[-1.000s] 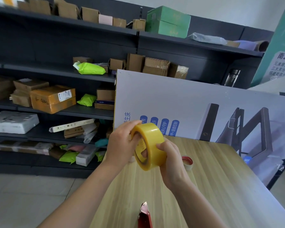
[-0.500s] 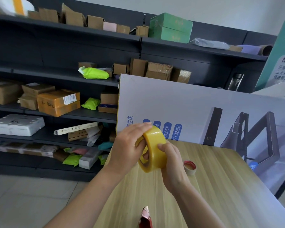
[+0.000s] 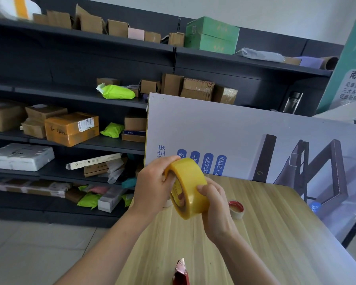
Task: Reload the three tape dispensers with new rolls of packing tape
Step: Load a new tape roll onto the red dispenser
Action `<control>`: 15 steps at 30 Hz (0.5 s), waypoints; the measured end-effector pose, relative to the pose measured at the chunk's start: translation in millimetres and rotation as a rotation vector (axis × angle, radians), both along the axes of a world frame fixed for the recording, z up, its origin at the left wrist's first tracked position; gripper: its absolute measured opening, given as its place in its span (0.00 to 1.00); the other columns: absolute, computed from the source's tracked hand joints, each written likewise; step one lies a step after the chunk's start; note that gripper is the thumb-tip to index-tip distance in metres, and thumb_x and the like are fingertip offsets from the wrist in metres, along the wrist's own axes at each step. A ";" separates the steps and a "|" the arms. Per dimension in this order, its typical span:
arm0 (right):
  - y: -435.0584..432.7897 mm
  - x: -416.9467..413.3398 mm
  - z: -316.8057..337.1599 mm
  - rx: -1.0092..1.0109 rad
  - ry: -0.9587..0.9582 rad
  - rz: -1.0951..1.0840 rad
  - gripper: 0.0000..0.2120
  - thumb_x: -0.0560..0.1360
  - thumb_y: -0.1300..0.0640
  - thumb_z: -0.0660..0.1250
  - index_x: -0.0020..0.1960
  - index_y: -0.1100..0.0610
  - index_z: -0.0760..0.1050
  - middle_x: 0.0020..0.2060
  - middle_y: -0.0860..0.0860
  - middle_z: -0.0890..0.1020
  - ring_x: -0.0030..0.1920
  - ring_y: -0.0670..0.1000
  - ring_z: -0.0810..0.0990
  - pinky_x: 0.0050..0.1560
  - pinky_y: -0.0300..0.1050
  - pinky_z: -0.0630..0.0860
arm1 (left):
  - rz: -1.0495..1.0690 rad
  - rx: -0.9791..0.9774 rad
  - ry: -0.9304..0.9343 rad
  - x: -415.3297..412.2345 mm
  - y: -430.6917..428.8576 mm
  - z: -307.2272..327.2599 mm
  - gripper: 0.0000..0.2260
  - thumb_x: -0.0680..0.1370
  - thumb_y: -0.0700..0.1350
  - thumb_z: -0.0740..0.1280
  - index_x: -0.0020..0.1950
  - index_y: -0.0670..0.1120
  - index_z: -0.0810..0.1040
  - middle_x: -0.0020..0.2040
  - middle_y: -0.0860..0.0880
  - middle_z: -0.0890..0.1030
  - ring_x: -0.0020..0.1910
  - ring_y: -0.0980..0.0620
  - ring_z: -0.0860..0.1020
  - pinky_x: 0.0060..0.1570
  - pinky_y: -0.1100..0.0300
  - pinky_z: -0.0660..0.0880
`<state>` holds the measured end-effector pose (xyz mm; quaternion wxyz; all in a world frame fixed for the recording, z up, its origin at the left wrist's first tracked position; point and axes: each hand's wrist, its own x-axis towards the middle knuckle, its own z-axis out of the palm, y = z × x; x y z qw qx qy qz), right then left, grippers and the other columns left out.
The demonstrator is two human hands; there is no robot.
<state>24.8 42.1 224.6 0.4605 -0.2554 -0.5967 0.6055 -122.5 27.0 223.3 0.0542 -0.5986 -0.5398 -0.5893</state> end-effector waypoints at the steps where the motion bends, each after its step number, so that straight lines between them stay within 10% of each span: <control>1: 0.5 -0.9 -0.1 -0.012 -0.009 -0.020 0.19 0.58 0.45 0.66 0.42 0.56 0.80 0.35 0.52 0.80 0.38 0.49 0.79 0.38 0.42 0.76 | 0.003 0.021 0.046 0.1 -0.9 1.2 0.12 0.75 0.38 0.68 0.58 0.44 0.80 0.53 0.51 0.82 0.53 0.53 0.80 0.53 0.54 0.78; 15: 1.0 -1.4 -1.4 -0.246 -0.034 -0.148 0.37 0.52 0.40 0.66 0.60 0.53 0.74 0.64 0.61 0.73 0.64 0.62 0.73 0.67 0.67 0.69 | 0.028 0.139 0.267 3.1 1.2 9.4 0.14 0.76 0.43 0.63 0.58 0.40 0.80 0.55 0.44 0.83 0.55 0.45 0.81 0.54 0.51 0.78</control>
